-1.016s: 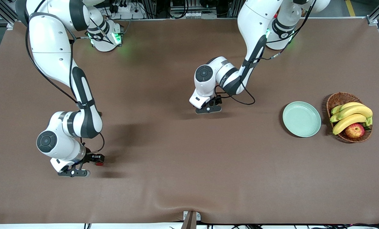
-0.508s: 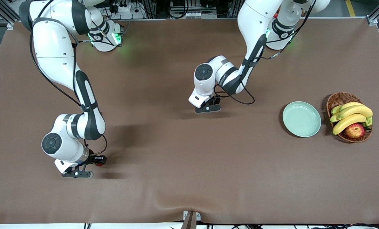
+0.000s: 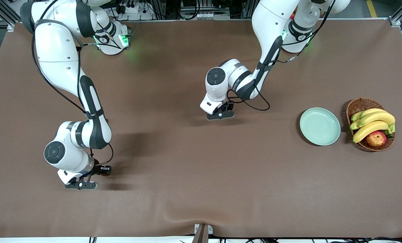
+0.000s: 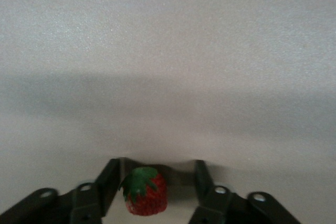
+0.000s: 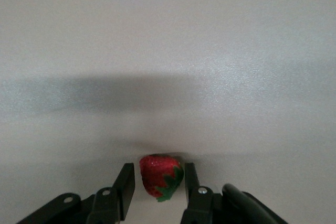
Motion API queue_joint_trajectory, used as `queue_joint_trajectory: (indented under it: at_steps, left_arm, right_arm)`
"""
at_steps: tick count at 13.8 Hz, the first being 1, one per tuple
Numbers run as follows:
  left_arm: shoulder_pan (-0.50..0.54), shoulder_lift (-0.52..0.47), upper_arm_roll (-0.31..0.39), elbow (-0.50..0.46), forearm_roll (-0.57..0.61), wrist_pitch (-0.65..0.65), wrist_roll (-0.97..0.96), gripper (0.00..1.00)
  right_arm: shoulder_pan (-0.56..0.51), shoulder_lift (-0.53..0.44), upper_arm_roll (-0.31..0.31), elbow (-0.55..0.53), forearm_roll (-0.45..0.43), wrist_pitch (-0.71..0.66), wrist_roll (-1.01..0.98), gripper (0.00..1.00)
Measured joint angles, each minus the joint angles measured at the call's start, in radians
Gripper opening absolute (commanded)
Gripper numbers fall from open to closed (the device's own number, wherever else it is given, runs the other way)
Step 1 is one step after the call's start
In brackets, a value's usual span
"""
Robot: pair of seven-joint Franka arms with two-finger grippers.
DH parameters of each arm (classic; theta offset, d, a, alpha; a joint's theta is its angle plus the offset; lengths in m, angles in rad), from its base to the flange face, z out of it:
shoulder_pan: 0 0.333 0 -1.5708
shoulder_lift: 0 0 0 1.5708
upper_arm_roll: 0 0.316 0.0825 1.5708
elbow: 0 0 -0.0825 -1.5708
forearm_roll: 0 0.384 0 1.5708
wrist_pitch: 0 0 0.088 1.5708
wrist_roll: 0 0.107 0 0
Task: Collect all strawberries into plate
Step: 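Lift the strawberry with the left gripper while the right gripper grasps another, then carry the strawberry over the green plate with the left gripper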
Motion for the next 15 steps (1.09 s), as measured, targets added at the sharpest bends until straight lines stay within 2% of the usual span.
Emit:
queue_joint_trajectory:
  at_steps: [1, 3, 5, 10, 15]
  left_arm:
    - [0.000, -0.003, -0.001, 0.000, 0.000, 0.000, -0.008, 0.02]
    - [0.000, -0.005, -0.001, -0.001, 0.000, -0.002, -0.043, 0.00]
    - [-0.001, -0.005, -0.001, -0.002, 0.001, -0.003, -0.061, 0.00]
    - [0.002, -0.029, 0.002, -0.001, 0.001, -0.024, -0.112, 0.00]
    - [0.056, -0.197, 0.011, 0.005, 0.001, -0.135, -0.178, 0.00]
  right_arm:
    - [0.000, 0.001, 0.002, 0.000, 0.000, 0.001, 0.000, 0.37]
    - [0.000, 0.001, 0.004, 0.000, 0.000, 0.002, 0.000, 0.17]
    - [-0.001, 0.001, 0.005, 0.003, 0.000, 0.002, 0.000, 0.11]
    - [-0.001, 0.001, 0.007, 0.041, 0.000, -0.061, 0.000, 0.09]
    - [-0.001, -0.005, 0.011, 0.133, 0.002, -0.238, 0.025, 0.09]
